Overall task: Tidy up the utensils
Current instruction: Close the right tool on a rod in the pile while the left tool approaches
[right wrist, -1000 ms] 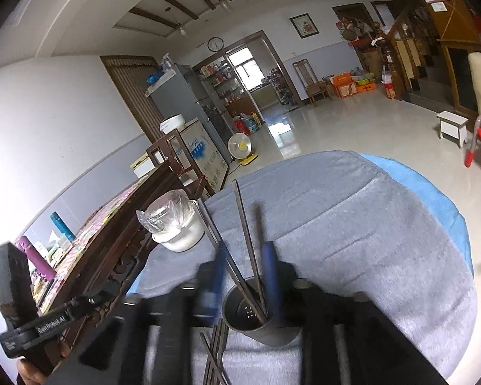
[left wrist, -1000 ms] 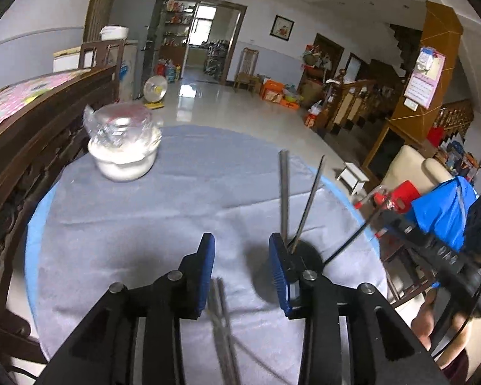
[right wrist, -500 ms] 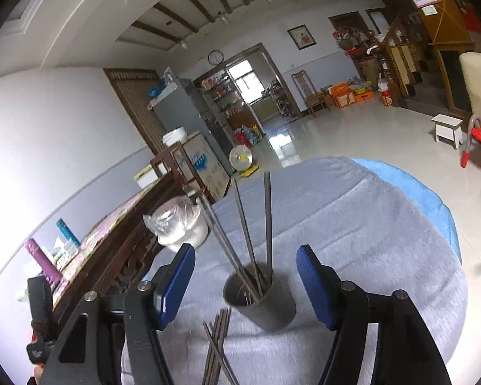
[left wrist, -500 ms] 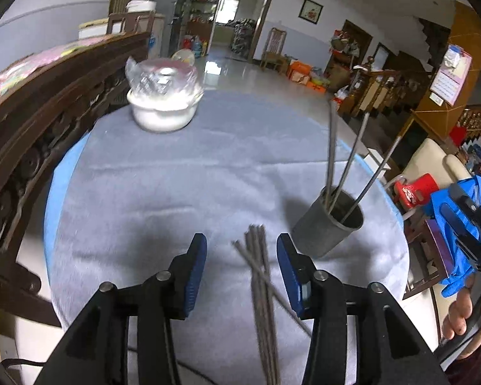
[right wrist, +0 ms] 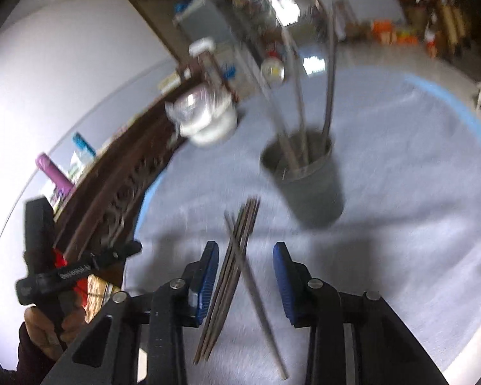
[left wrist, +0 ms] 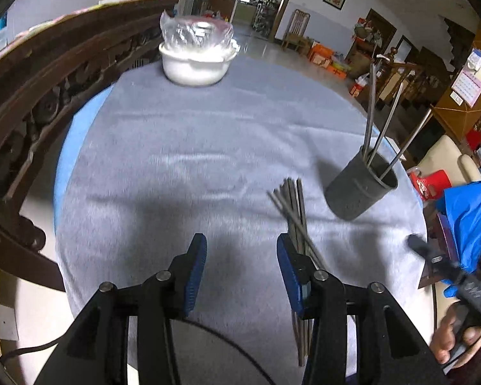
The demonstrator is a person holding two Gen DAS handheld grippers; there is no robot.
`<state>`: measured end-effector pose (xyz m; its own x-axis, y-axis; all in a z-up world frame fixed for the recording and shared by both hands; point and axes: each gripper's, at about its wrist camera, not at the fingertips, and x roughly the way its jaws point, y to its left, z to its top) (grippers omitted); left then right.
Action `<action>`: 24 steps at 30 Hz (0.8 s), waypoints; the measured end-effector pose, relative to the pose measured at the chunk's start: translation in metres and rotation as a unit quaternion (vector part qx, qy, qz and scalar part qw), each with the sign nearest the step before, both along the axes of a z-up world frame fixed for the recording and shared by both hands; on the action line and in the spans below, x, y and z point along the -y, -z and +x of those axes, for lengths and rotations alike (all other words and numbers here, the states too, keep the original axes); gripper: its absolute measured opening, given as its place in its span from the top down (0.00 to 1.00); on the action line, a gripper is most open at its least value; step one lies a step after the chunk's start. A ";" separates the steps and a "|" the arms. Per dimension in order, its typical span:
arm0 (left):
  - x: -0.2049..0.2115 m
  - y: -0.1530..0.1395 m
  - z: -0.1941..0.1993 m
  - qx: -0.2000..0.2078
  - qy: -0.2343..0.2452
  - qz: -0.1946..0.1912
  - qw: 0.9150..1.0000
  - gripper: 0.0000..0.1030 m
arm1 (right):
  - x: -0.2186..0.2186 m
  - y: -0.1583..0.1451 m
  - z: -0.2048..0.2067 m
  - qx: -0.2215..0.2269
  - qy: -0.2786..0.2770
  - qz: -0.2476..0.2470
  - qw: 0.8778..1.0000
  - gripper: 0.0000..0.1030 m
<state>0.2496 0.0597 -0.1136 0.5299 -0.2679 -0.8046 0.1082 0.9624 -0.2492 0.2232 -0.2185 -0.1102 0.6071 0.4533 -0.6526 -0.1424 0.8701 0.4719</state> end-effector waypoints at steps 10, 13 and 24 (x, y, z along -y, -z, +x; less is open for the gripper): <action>0.010 0.020 -0.001 -0.038 0.021 0.009 0.999 0.55 | -0.050 0.070 0.023 -0.084 -0.045 -0.061 0.994 0.76; 0.018 0.025 0.000 -0.050 0.034 0.019 0.998 0.55 | -0.055 0.080 0.025 -0.101 -0.041 -0.075 0.991 0.81; 0.045 0.034 0.007 -0.063 0.067 0.028 0.995 0.55 | -0.041 0.085 0.022 -0.119 0.010 -0.067 0.991 0.92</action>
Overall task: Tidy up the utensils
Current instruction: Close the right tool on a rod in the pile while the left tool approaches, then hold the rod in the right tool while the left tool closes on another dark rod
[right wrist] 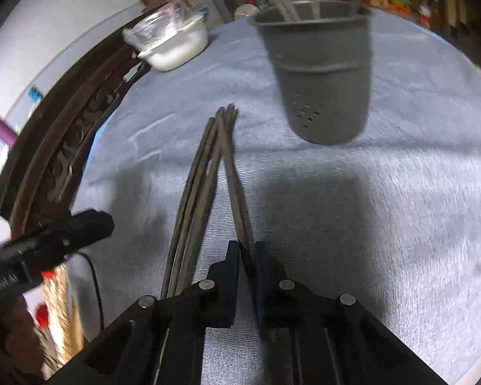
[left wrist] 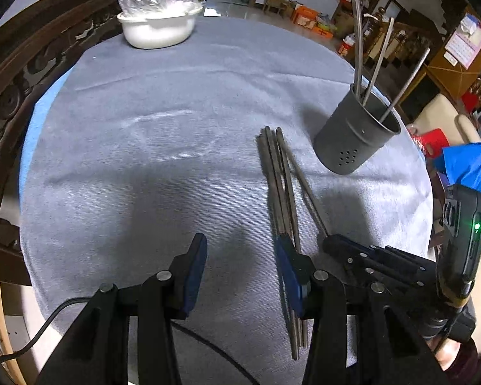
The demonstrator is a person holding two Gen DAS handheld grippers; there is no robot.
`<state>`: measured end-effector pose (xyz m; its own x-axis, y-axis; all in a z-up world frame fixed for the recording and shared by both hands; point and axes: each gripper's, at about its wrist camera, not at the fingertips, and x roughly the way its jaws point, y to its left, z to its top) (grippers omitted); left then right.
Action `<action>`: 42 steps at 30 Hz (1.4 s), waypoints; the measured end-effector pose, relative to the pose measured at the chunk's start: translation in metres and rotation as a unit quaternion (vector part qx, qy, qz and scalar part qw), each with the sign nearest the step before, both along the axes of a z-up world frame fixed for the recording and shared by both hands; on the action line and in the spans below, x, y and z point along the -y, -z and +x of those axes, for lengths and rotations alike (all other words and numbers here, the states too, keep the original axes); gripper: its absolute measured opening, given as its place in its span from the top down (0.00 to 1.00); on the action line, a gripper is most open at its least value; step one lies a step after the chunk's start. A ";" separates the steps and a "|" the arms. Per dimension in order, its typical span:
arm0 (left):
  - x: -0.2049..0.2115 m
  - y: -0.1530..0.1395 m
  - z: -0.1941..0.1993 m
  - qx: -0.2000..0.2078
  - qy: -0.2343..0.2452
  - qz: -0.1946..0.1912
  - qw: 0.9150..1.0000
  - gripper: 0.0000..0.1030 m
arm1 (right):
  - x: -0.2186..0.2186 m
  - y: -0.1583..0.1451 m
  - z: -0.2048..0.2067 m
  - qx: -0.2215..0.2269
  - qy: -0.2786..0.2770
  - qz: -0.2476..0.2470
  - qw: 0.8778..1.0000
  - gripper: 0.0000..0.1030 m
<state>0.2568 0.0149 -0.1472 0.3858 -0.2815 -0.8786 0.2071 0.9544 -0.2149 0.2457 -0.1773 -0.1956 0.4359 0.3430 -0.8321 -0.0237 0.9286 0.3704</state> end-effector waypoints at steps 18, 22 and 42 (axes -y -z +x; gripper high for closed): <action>0.028 0.024 0.039 -0.038 0.023 -0.019 0.999 0.66 | 0.038 0.014 -0.011 -0.048 0.040 0.118 0.991 0.91; 0.033 0.029 0.047 -0.042 0.021 -0.015 0.999 0.66 | 0.040 0.015 -0.011 -0.045 0.040 0.125 0.990 0.91; 0.010 0.042 0.050 -0.068 0.020 -0.042 0.997 0.66 | 0.041 0.014 -0.009 -0.037 0.028 0.116 0.992 0.91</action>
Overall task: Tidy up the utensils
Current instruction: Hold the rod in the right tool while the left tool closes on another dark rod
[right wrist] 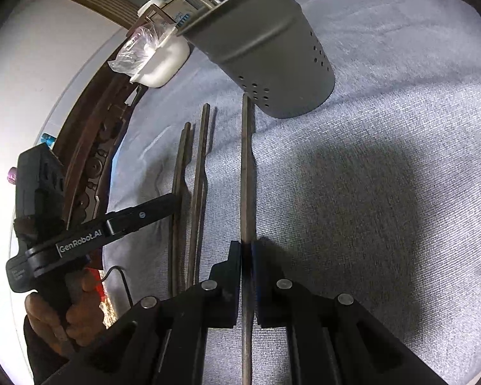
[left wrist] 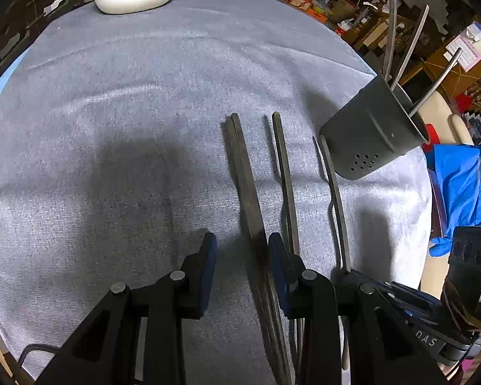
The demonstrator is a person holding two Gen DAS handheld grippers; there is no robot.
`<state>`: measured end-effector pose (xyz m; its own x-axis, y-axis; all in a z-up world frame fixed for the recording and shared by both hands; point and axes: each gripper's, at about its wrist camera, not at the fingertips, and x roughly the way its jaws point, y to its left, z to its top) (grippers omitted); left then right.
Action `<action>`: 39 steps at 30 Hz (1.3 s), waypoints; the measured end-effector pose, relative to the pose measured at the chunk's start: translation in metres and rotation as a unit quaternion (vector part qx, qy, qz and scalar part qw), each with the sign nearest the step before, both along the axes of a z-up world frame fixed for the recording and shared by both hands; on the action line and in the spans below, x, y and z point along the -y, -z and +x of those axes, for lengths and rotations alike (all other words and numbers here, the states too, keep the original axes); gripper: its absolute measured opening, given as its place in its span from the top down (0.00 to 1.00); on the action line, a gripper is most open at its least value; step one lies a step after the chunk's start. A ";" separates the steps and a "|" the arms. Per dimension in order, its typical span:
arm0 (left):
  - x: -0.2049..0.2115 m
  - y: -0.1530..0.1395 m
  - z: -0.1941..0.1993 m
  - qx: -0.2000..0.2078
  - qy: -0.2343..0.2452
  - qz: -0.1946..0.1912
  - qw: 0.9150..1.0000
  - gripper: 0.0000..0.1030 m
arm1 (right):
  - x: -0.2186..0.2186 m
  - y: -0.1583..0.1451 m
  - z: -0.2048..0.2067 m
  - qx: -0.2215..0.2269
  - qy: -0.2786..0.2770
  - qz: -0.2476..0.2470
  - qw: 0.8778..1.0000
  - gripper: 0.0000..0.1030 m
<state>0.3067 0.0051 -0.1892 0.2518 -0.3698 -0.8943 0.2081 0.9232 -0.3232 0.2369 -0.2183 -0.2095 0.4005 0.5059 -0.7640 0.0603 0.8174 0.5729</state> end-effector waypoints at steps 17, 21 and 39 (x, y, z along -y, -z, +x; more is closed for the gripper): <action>-0.030 -0.002 -0.008 0.006 0.003 0.001 1.000 0.66 | -0.001 0.000 0.000 0.003 -0.002 -0.005 1.000 0.91; -0.034 -0.001 -0.010 0.007 0.004 0.002 1.000 0.66 | -0.003 -0.002 0.000 0.004 -0.005 -0.016 1.000 0.91; -0.027 0.002 0.007 -0.015 -0.012 0.008 1.000 0.70 | -0.025 -0.024 0.032 0.006 -0.020 -0.107 0.994 0.90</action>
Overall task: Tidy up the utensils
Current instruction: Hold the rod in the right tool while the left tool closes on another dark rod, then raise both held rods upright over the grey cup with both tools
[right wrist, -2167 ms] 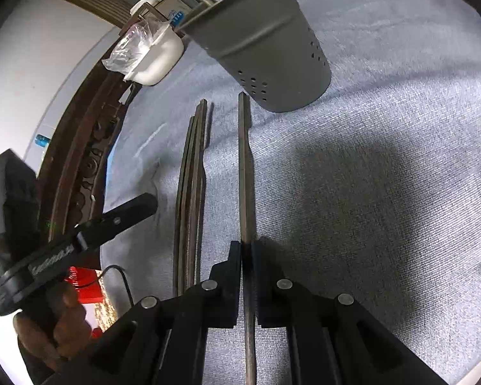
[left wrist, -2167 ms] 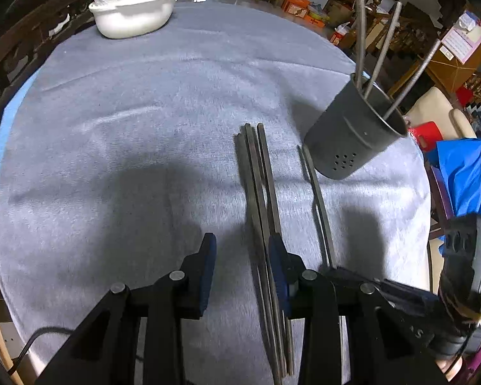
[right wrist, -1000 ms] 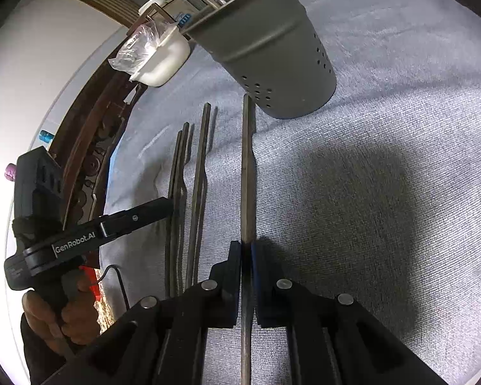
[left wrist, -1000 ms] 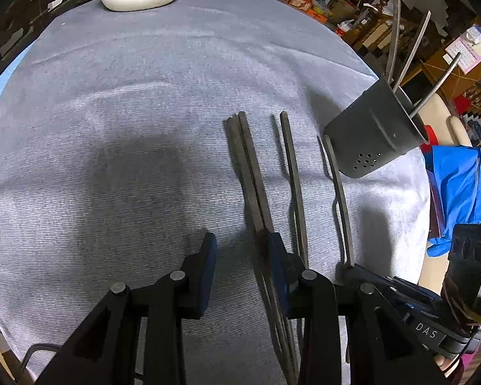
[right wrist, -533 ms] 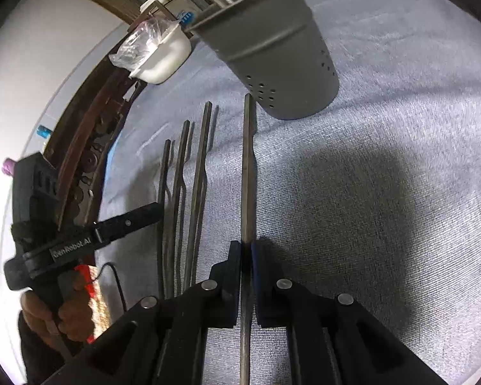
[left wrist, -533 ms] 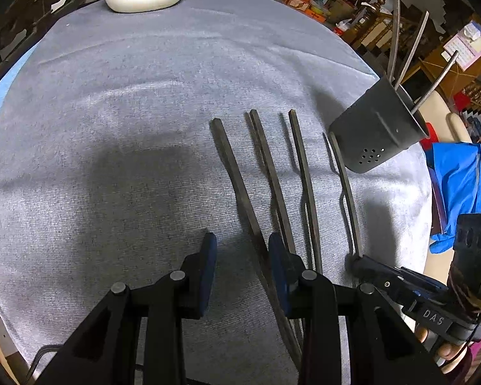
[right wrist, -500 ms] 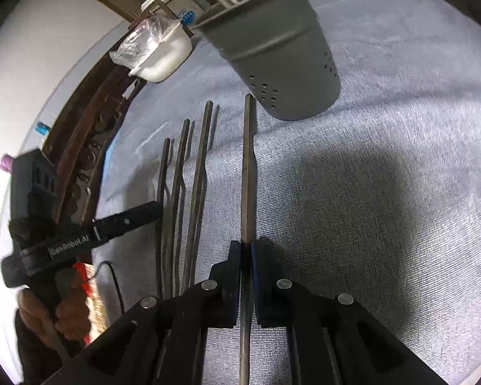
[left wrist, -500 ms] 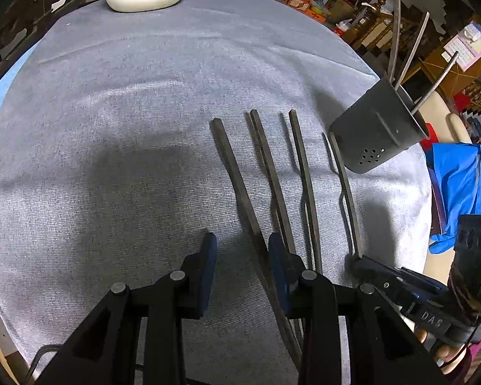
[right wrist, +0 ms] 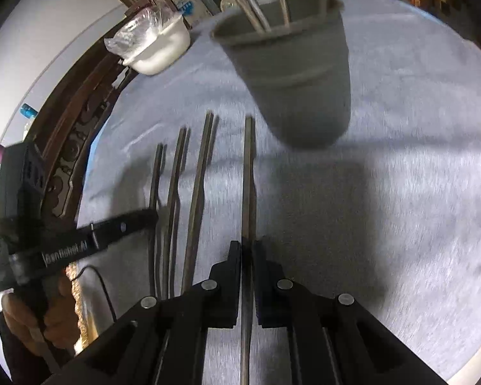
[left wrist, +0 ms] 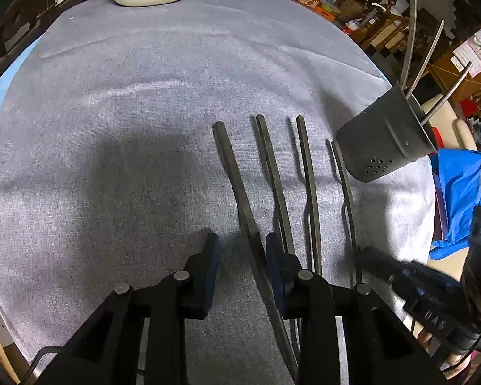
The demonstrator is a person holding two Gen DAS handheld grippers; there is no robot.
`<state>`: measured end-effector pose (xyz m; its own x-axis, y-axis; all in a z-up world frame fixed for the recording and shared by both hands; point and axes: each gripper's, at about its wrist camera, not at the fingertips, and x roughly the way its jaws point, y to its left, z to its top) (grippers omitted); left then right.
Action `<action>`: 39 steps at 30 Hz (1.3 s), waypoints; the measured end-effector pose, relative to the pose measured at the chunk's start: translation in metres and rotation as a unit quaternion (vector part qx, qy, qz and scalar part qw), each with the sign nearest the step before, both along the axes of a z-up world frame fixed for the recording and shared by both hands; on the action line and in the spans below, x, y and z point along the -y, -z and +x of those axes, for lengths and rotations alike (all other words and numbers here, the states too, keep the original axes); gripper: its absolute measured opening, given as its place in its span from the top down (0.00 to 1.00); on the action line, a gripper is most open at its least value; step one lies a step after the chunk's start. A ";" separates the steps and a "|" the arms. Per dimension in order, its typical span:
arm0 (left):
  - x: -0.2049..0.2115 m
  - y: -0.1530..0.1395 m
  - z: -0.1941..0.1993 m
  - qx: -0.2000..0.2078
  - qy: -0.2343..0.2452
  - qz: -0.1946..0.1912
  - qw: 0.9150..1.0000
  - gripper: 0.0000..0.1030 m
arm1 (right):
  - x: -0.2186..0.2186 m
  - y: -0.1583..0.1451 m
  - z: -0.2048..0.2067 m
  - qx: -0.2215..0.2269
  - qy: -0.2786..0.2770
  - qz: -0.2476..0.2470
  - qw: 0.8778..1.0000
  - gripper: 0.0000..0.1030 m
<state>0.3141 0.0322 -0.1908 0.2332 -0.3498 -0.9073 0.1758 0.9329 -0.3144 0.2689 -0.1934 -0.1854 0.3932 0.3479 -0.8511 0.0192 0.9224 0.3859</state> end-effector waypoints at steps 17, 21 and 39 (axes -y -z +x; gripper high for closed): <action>0.002 -0.001 0.037 -0.061 -0.050 -0.012 0.997 0.85 | -0.024 0.008 0.055 -0.027 0.044 -0.071 0.996 0.89; 0.005 0.004 0.041 -0.070 -0.061 -0.014 0.996 0.89 | -0.027 0.009 0.058 -0.019 0.035 -0.082 0.996 0.92; 0.008 -0.055 0.017 0.025 -0.065 -0.021 0.997 0.94 | 0.002 -0.054 0.014 0.113 0.008 0.035 0.993 0.93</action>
<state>0.3316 0.0240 -0.1354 0.3241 -0.3511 -0.8785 0.0708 0.9350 -0.3476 0.2824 -0.1953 -0.1318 0.5772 0.3946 -0.7150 -0.0605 0.8938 0.4444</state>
